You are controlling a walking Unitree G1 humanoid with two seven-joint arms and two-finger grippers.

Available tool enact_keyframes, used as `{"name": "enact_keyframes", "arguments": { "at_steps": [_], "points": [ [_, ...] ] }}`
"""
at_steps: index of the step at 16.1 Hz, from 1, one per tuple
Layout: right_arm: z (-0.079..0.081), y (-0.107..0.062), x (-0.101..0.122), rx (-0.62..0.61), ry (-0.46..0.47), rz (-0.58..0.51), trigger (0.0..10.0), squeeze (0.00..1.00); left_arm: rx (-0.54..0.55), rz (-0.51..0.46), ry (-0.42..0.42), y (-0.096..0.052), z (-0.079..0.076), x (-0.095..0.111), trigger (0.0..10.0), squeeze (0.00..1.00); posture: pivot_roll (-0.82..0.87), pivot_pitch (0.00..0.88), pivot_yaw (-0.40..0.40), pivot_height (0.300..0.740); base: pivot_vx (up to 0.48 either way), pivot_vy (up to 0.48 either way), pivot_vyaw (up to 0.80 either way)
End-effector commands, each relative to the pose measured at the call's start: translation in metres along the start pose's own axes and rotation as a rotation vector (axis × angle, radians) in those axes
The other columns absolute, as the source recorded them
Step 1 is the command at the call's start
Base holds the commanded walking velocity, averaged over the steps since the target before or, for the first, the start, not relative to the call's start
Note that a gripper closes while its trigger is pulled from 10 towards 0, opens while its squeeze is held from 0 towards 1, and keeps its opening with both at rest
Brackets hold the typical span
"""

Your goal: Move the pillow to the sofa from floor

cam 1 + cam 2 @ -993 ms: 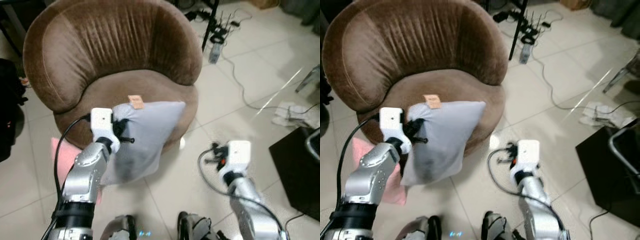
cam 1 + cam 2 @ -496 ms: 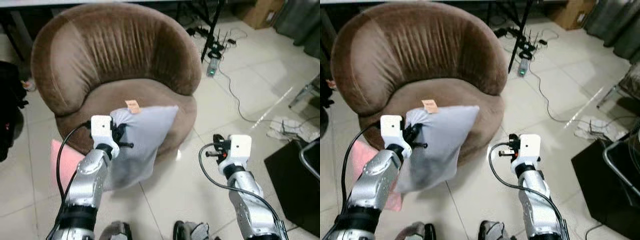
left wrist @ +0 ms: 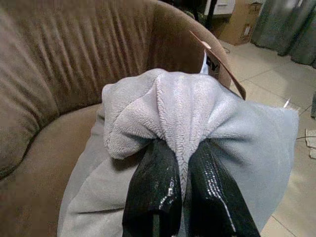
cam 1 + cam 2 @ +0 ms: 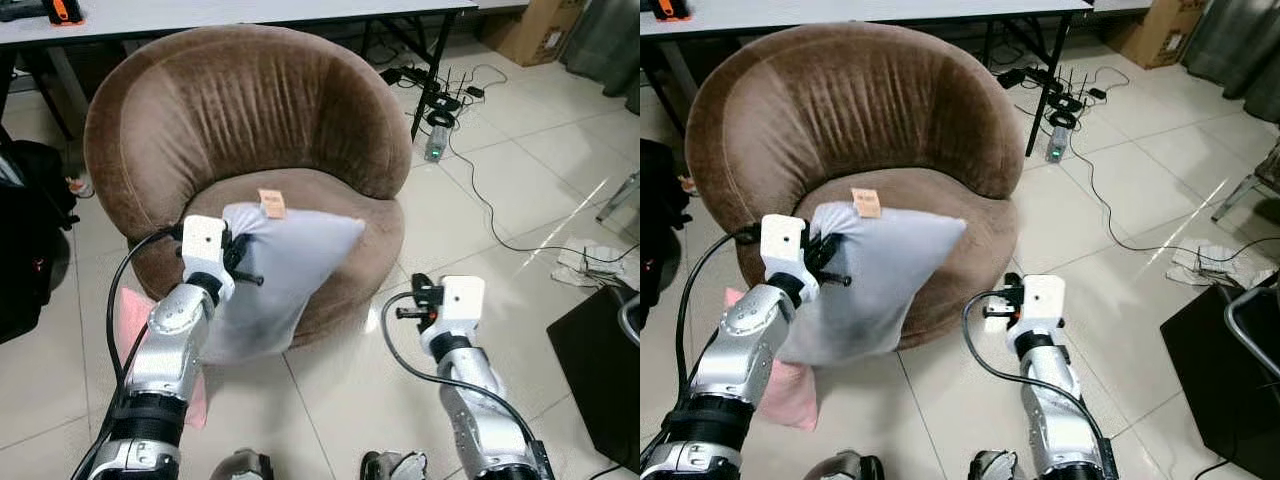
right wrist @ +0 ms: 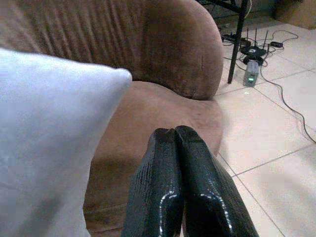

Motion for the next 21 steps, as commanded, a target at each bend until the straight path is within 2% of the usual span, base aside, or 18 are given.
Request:
{"name": "enact_keyframes", "arguments": {
  "at_steps": [1,5,11,21],
  "points": [
    [-0.003,0.0,-0.003,-0.008,-0.007,0.009,10.0,0.0,-0.018,-0.054,0.038,0.004,-0.003,0.015,0.0,0.0,-0.05,0.087,-0.024,0.74,0.0,0.0,0.0],
    [-0.004,0.0,-0.004,-0.002,-0.021,0.01,10.0,0.0,-0.007,-0.057,0.042,0.005,-0.002,0.014,0.0,0.0,-0.05,0.1,-0.033,0.74,0.0,0.0,0.0],
    [-0.003,-0.004,-0.012,0.01,-0.038,0.03,10.0,0.0,0.007,-0.035,0.049,0.005,0.0,0.009,0.0,0.0,-0.06,0.105,-0.036,0.74,0.47,0.0,0.0],
    [-0.003,-0.012,-0.022,0.014,-0.046,0.058,10.0,0.0,0.017,-0.06,0.061,0.013,0.003,0.022,0.0,0.0,-0.07,0.113,-0.036,0.74,0.457,0.0,0.0]
  ]
}}
Point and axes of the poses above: a point about 5 cm out from each wrist's last joint towards the gripper, its own y axis pointing out of the wrist towards the gripper, its own x axis along the axis of the wrist's last joint, z = x × y, the point moved 5 cm from there along y, pointing out of the wrist towards the gripper, and after that the axes turned 2 degrees about -y, right-handed, at the moved point
